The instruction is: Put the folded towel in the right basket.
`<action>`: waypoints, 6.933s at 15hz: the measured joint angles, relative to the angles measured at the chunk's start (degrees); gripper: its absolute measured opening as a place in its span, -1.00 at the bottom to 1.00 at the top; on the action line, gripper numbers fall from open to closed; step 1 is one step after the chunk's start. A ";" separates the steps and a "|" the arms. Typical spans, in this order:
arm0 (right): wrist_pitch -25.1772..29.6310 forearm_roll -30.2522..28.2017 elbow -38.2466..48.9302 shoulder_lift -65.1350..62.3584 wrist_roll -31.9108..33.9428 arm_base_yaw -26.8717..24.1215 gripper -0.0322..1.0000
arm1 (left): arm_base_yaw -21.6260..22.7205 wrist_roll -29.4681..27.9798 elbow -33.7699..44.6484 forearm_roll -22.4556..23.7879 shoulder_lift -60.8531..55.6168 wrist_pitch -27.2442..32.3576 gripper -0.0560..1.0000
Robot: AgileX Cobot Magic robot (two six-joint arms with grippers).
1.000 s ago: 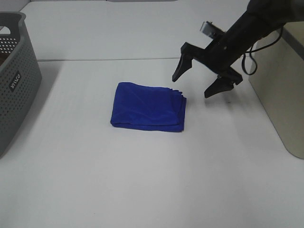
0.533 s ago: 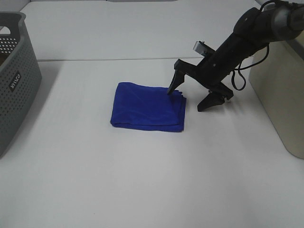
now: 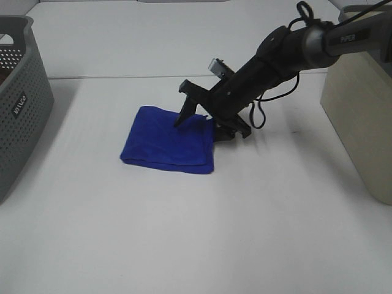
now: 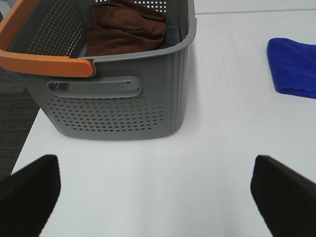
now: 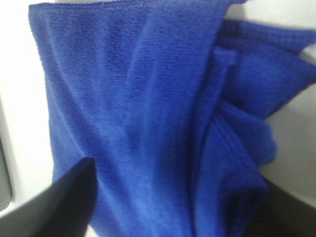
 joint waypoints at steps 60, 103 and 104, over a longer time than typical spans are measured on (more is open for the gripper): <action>15.18 -55.81 56.49 -113.56 19.42 -6.93 0.97 | 0.00 0.00 0.00 0.00 0.00 0.00 0.95; 18.05 -51.74 70.53 -139.17 9.34 -23.55 0.97 | 0.00 0.00 0.00 -0.34 0.00 0.00 0.95; 18.05 -51.74 70.53 -139.17 9.34 -23.55 0.97 | 0.00 0.00 0.00 -0.34 0.00 0.00 0.95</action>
